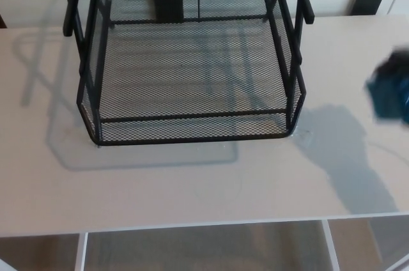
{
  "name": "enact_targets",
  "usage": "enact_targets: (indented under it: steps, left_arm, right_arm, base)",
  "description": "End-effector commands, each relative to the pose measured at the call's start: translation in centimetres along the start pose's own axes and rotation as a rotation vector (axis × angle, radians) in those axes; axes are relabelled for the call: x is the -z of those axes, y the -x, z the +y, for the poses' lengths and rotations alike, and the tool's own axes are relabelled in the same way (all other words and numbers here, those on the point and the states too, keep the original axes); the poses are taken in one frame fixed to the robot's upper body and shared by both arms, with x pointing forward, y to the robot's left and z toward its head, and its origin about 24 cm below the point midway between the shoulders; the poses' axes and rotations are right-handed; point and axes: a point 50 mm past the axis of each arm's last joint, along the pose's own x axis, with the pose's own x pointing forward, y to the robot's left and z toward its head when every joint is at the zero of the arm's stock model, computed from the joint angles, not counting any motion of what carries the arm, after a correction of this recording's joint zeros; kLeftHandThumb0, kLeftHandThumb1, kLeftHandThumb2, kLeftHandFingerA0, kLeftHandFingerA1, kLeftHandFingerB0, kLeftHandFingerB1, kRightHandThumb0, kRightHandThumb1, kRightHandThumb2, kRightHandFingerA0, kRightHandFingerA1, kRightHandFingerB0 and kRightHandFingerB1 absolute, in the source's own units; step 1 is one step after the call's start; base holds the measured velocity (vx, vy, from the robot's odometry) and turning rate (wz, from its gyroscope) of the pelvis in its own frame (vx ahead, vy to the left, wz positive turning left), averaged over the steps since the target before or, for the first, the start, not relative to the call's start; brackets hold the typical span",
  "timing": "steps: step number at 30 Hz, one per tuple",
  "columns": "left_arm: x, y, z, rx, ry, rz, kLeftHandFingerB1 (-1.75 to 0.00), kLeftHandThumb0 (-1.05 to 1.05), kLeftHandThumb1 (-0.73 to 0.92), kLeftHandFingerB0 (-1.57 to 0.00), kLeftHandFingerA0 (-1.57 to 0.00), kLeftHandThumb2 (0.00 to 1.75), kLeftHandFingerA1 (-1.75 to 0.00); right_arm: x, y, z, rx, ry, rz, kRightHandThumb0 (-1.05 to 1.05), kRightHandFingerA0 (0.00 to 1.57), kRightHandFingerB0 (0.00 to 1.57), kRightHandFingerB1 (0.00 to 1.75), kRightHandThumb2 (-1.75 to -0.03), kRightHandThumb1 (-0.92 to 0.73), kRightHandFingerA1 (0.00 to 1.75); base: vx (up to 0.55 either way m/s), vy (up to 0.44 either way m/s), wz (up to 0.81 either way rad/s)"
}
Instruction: The robot walks towards a desk on which a file tray is kept in the middle and a cube is kept to its right. The robot lifts the cube using its right hand and places it on the file tray.
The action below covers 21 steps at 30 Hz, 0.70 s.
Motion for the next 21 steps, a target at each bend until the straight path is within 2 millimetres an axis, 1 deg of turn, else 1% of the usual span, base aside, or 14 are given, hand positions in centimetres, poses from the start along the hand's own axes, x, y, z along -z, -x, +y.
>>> enact_targets:
  steps: [1, 2, 3, 4, 5, 8, 9, 10, 11, 14, 17, 18, 19, 21]
  left_arm:
    - [-0.8, 0.0, 1.0, -0.03, -0.034, -0.034, -0.37, -0.66, 0.88, -0.24, -0.42, 0.66, -0.48]
    - [-0.9, 0.0, 0.9, -0.023, -0.025, -0.036, -0.47, -0.69, 0.7, -0.16, -0.34, 1.01, -0.57]
    - [-0.9, 0.0, 0.8, -0.018, -0.027, -0.037, -0.37, -0.67, 0.88, -0.22, -0.39, 0.66, -0.48]
    - [-1.0, 0.0, 0.8, -0.013, -0.032, -0.045, -0.48, -0.69, 0.71, -0.19, -0.32, 0.99, -0.56]
    - [-1.0, 0.0, 0.8, -0.012, -0.035, -0.052, -0.47, -0.68, 0.71, -0.2, -0.32, 0.98, -0.55]
    - [-1.1, -0.1, 0.7, -0.014, -0.037, -0.049, -0.47, -0.68, 0.71, -0.2, -0.32, 0.98, -0.55]
    - [-1.2, 0.0, 0.7, -0.012, -0.034, -0.045, -0.48, -0.69, 0.71, -0.2, -0.33, 0.99, -0.57]
    - [-1.2, 0.0, 0.7, -0.008, -0.027, -0.05, -0.47, -0.69, 0.71, -0.19, -0.32, 0.99, -0.56]
    - [-1.2, 0.0, 0.6, -0.006, -0.028, -0.051, -0.48, -0.69, 0.71, -0.19, -0.32, 0.99, -0.56]
    - [-1.0, -0.1, 0.4, -0.007, -0.047, -0.043, -0.48, -0.7, 0.71, -0.2, -0.31, 1.0, -0.56]
    - [-1.0, -0.1, 0.3, 0.001, -0.025, -0.038, -0.49, -0.7, 0.71, -0.16, -0.32, 1.03, -0.59]
    - [-1.2, -0.1, 0.2, 0.001, -0.036, -0.043, -0.49, -0.7, 0.71, -0.17, -0.34, 1.03, -0.59]
    - [-1.2, -0.1, 0.2, 0.0, -0.04, -0.043, -0.49, -0.7, 0.71, -0.17, -0.34, 1.03, -0.59]
    - [-1.5, -0.1, 0.0, 0.007, -0.041, -0.059, -0.49, -0.69, 0.71, -0.17, -0.34, 1.02, -0.59]
  right_arm:
    - [-0.7, -2.9, -9.1, 0.281, -0.02, -0.062, -0.17, 0.92, 0.89, 1.04, -1.0, -0.65, 1.42]
    - [-1.5, -3.9, -11.6, 0.343, -0.038, -0.056, -0.17, 0.93, 0.9, 1.03, -1.02, -0.62, 1.42]
    - [-1.8, -4.3, -12.5, 0.366, -0.056, -0.059, -0.19, 0.94, 0.89, 1.08, -1.07, -0.6, 1.45]
    - [-2.4, -5.1, -13.8, 0.405, -0.096, -0.076, -0.19, 0.96, 0.9, 1.07, -1.06, -0.59, 1.45]
    - [-3.3, -6.0, -15.1, 0.451, -0.126, -0.104, -0.21, 0.93, 0.9, 0.97, -1.01, -0.59, 1.51]
    - [-3.6, -6.2, -15.6, 0.468, -0.126, -0.12, -0.21, 0.93, 0.9, 0.97, -1.01, -0.59, 1.51]
    - [-4.8, -7.3, -16.2, 0.487, -0.145, -0.15, -0.22, 0.93, 0.9, 0.9, -0.91, -0.61, 1.42]
    - [-5.5, -7.9, -16.5, 0.465, -0.181, -0.167, -0.22, 0.92, 0.9, 0.92, -0.95, -0.62, 1.44]
    - [-6.5, -8.5, -16.8, 0.444, -0.174, -0.164, -0.22, 0.87, 0.9, 0.89, -0.9, -0.66, 1.55]
    - [-10.9, -10.7, -17.3, 0.317, -0.161, -0.264, -0.21, 0.92, 0.95, 0.76, -0.82, -0.65, 1.49]
    - [-13.1, -11.7, -16.8, 0.208, -0.162, -0.285, -0.25, 0.85, 0.89, 0.71, -0.76, -0.71, 1.55]
    - [-13.9, -11.9, -16.5, 0.149, -0.197, -0.303, -0.22, 0.86, 0.86, 0.68, -0.7, -0.71, 1.29]
    - [-14.1, -12.0, -16.4, 0.131, -0.209, -0.309, -0.22, 0.86, 0.86, 0.68, -0.7, -0.71, 1.29]
    - [-15.9, -12.7, -14.6, 0.005, -0.211, -0.35, -0.22, 0.89, 0.9, 0.66, -0.74, -0.66, 0.86]
  base:
    - [0.0, 0.0, 0.0]
    - [0.0, 0.0, 0.0]
    - [0.0, 0.0, 0.0]
    - [0.0, 0.0, 0.0]
    - [0.0, 0.0, 0.0]
    - [0.0, 0.0, 0.0]
    - [0.0, 0.0, 0.0]
    - [0.0, 0.0, 0.0]
    - [0.0, 0.0, 0.0]
    - [0.0, 0.0, 0.0]
    - [0.0, 0.0, 0.0]
    - [0.0, 0.0, 0.0]
    - [0.0, 0.0, 0.0]
    - [0.0, 0.0, 0.0]
